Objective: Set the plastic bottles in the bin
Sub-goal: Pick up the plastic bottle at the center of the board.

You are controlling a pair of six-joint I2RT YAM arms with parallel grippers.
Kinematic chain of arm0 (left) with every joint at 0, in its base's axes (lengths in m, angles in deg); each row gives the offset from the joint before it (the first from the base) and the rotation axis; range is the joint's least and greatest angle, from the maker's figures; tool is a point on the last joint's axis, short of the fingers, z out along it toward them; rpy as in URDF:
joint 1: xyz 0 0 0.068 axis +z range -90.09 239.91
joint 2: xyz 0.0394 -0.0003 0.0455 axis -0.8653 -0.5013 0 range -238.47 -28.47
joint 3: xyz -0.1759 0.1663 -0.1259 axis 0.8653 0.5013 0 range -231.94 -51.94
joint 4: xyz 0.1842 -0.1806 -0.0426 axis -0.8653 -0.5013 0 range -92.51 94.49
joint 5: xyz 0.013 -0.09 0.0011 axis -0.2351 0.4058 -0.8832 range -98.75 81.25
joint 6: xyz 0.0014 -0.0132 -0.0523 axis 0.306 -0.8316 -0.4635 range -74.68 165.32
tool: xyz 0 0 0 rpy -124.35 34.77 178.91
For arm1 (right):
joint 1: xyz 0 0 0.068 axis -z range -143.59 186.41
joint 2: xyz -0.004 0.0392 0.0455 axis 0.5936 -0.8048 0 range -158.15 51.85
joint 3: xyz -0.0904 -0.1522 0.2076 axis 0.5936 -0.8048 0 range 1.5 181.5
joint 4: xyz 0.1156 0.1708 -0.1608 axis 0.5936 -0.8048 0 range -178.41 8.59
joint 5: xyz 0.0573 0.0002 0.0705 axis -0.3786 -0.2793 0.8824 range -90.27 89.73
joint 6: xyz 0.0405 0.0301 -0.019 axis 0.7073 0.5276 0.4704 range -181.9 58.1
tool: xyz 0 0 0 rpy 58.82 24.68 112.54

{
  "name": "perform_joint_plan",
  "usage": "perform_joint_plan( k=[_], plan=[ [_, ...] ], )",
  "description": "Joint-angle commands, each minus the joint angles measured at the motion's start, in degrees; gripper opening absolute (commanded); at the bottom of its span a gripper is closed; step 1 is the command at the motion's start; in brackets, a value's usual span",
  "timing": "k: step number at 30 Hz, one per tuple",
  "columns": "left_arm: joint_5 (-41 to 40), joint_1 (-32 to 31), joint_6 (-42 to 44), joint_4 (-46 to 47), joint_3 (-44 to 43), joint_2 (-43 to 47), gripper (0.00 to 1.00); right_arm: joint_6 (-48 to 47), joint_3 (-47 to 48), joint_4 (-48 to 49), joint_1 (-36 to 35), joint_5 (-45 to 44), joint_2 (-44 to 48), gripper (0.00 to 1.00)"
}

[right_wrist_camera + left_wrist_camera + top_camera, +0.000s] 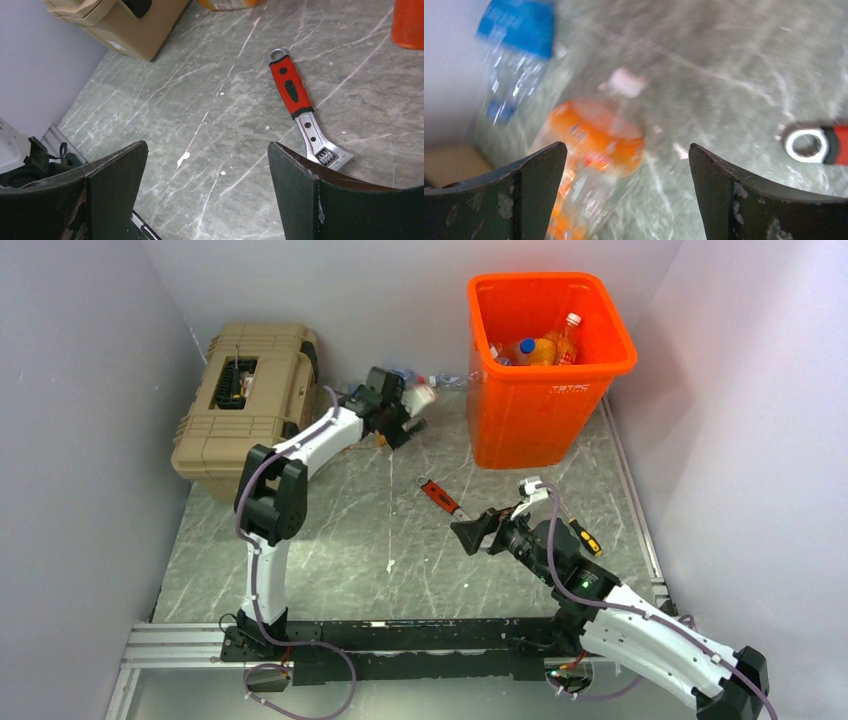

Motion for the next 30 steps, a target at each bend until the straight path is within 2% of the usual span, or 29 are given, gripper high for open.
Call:
perform_joint_plan(
  k=[1, 3, 9, 11, 15, 20, 26, 30],
  plan=[
    [12.08, -3.46, 29.11, 7.73, 2.6, -0.69, 0.97, -1.0, 1.88, -5.71, -0.09, -0.13, 3.46, 0.95],
    [11.95, -4.06, 33.45, 8.93, 1.4, -3.71, 0.96, -1.17, 2.64, -9.05, -0.04, -0.51, 5.45, 0.95],
    [0.85, -5.39, 42.64, 14.24, -3.68, -13.92, 0.96, -1.09, 4.91, -17.32, -0.04, -2.63, 10.85, 0.95],
    [-0.25, -5.42, 44.03, 15.16, -5.38, -16.03, 0.96, -0.66, 4.61, -17.98, -0.04, -3.17, 12.18, 0.95],
    [-5.43, -5.43, 45.45, 15.47, -8.65, -19.51, 0.97, -0.02, 3.39, -17.75, -0.04, -3.46, 12.79, 0.95],
    [-7.7, -5.51, 44.65, 13.1, -11.27, -21.83, 0.95, 0.05, 3.33, -17.84, -0.04, -3.82, 12.29, 0.95],
    [-8.38, -5.46, 41.72, 10.62, -6.62, -18.76, 0.91, 0.03, 2.91, -16.47, -0.04, -3.8, 11.84, 0.95],
    [-8.6, -5.37, 39.68, 7.04, -6.59, -18.2, 0.83, 0.21, 3.02, -15.95, -0.04, -3.12, 11.19, 0.95]
  ],
)
